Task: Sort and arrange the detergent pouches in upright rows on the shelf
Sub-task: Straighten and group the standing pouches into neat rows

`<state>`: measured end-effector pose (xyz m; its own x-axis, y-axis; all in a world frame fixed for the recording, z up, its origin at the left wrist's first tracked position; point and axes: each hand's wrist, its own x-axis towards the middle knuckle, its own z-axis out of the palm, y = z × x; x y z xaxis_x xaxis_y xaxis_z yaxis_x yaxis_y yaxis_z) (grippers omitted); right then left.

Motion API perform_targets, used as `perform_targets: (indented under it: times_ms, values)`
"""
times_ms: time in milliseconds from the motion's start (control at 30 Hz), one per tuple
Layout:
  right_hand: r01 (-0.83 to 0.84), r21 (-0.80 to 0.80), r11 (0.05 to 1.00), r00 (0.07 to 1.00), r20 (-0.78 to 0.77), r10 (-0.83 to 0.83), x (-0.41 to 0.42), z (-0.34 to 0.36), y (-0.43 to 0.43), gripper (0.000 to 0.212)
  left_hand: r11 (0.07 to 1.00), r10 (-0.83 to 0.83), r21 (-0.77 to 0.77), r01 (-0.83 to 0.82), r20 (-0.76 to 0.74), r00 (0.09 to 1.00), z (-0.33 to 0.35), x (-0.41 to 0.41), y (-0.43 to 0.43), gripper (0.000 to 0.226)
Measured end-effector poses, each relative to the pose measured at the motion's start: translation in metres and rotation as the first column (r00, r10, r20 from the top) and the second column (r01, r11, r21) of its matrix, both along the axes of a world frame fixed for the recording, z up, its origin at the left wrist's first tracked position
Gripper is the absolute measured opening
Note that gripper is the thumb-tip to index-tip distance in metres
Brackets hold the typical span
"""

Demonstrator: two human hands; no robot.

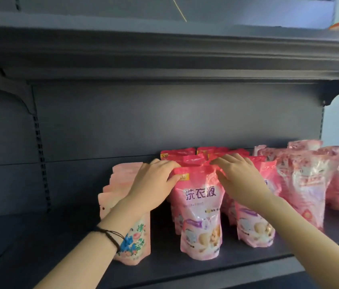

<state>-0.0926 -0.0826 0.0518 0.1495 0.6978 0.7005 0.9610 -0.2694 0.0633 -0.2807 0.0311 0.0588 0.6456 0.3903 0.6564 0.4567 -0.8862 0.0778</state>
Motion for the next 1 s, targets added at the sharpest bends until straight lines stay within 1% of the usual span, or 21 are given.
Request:
perform_targets:
  times_ms: [67, 133, 167, 267, 300, 367, 433, 500, 600, 700, 767, 867, 1000]
  values:
    - [-0.037, 0.025, 0.999, 0.999, 0.033, 0.036, 0.012, 0.0, 0.001, 0.029, 1.0, 0.025, 0.001, -0.025, 0.041, 0.999, 0.0, 0.005, 0.0, 0.024]
    - [-0.138, 0.052, 0.989, 0.99, 0.038, 0.136, 0.019, 0.002, 0.001, 0.022, 0.998, 0.064, 0.011, -0.065, 0.051, 0.997, 0.001, 0.007, 0.002, 0.017]
    - [-0.189, 0.048, 0.981, 0.981, 0.047, 0.187, 0.022, 0.004, 0.001, 0.02, 0.996, 0.086, 0.024, -0.087, 0.044, 0.995, 0.002, 0.007, 0.003, 0.014]
    - [-0.315, -0.03, 0.949, 0.948, 0.048, 0.316, 0.037, 0.009, 0.0, 0.018, 0.991, 0.136, 0.014, -0.137, 0.031, 0.99, 0.005, 0.009, 0.001, 0.007]
    - [-0.348, -0.043, 0.936, 0.936, 0.034, 0.35, 0.045, 0.012, -0.001, 0.017, 0.989, 0.149, 0.009, -0.149, 0.02, 0.989, 0.007, 0.012, 0.0, 0.009]
    - [-0.395, -0.021, 0.918, 0.919, -0.009, 0.395, 0.061, 0.018, -0.004, 0.014, 0.986, 0.166, 0.001, -0.166, -0.018, 0.986, 0.013, 0.017, -0.002, 0.01]
    - [-0.427, 0.009, 0.904, 0.902, -0.07, 0.427, 0.075, 0.024, -0.006, 0.014, 0.989, 0.135, -0.051, -0.136, -0.023, 0.991, 0.018, 0.024, -0.005, 0.007]
    - [-0.468, -0.01, 0.884, 0.878, -0.116, 0.464, 0.082, 0.027, -0.005, 0.014, 0.99, 0.085, -0.115, -0.085, -0.007, 0.996, 0.021, 0.032, -0.008, 0.003]
    - [-0.495, -0.073, 0.866, 0.867, -0.097, 0.488, 0.079, 0.028, 0.002, 0.012, 0.983, 0.068, -0.172, -0.068, -0.006, 0.998, 0.02, 0.042, -0.011, 0.008]
    - [-0.461, -0.069, 0.885, 0.887, -0.072, 0.457, 0.076, 0.027, 0.008, 0.011, 0.977, 0.059, -0.205, -0.057, 0.001, 0.998, 0.015, 0.047, -0.009, 0.01]
    - [-0.442, -0.039, 0.896, 0.896, -0.067, 0.439, 0.076, 0.025, 0.011, 0.011, 0.978, 0.059, -0.198, -0.059, -0.006, 0.998, 0.011, 0.048, -0.008, 0.012]
    - [-0.445, -0.038, 0.895, 0.895, -0.045, 0.443, 0.075, 0.021, 0.012, 0.011, 0.986, 0.067, -0.151, -0.069, -0.015, 0.998, 0.008, 0.047, -0.009, 0.013]
    - [-0.535, 0.025, 0.845, 0.839, -0.103, 0.534, 0.08, 0.027, -0.003, 0.011, 0.991, 0.033, -0.13, -0.035, -0.021, 0.999, 0.015, 0.047, -0.014, 0.013]
